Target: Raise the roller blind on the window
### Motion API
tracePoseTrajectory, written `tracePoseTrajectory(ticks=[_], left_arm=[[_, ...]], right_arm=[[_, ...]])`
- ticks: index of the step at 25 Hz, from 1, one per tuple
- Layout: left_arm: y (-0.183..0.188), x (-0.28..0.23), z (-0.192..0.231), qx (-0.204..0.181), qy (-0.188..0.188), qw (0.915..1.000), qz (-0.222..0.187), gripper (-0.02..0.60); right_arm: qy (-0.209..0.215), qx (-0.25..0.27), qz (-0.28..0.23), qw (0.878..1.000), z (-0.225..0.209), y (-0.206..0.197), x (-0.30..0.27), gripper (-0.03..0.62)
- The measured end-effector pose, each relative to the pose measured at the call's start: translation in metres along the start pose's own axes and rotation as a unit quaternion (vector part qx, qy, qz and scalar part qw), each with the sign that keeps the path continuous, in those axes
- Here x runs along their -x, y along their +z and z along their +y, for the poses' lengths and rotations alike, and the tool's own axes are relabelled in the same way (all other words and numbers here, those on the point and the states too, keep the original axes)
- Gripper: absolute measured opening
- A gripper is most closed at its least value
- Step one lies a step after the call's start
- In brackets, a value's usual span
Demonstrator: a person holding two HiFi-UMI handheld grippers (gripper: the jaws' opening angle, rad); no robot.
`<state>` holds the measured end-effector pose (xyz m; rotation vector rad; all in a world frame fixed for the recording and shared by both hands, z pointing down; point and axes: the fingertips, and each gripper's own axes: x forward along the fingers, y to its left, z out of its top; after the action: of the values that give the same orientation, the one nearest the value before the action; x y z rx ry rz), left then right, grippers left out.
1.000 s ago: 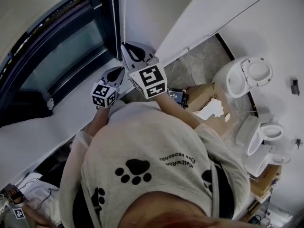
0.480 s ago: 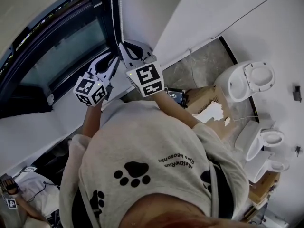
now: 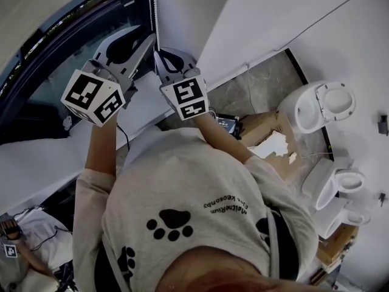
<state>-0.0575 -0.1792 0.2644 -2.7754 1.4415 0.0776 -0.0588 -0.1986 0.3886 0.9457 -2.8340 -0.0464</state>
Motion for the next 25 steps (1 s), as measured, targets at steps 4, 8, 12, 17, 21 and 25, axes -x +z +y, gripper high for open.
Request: tracePoseTrajectory(ticks=[4,8,12,17,21,25], left_arm=[[0.019,-0.015,0.000,-0.014,0.001,0.9999,0.004,0.086],[0.032,-0.024,0.008,-0.025,0.037,0.9990,0.004,0.065],[0.030,-0.031,0.009,-0.034,0.045,0.9984,0.009,0.019],[0.028,-0.032,0.011,-0.052,0.054,0.9972,0.006,0.009],[0.008,-0.028,0.014,-0.054,0.059,0.9965,0.021,0.009],[-0.012,-0.022,0.015,-0.031,0.059,0.9975,0.022,0.009]], right_arm=[[-0.004,0.003,-0.002,1.000,0.001,0.000,0.000,0.009],[-0.005,0.005,-0.004,1.000,0.003,0.001,0.000,0.009],[-0.009,0.006,-0.006,1.000,0.005,0.000,-0.001,0.009],[-0.017,0.016,-0.006,1.000,0.003,-0.002,-0.003,0.009],[-0.009,0.003,0.016,1.000,0.009,-0.020,-0.006,0.009],[-0.008,0.015,0.027,0.999,0.016,-0.040,-0.008,0.009]])
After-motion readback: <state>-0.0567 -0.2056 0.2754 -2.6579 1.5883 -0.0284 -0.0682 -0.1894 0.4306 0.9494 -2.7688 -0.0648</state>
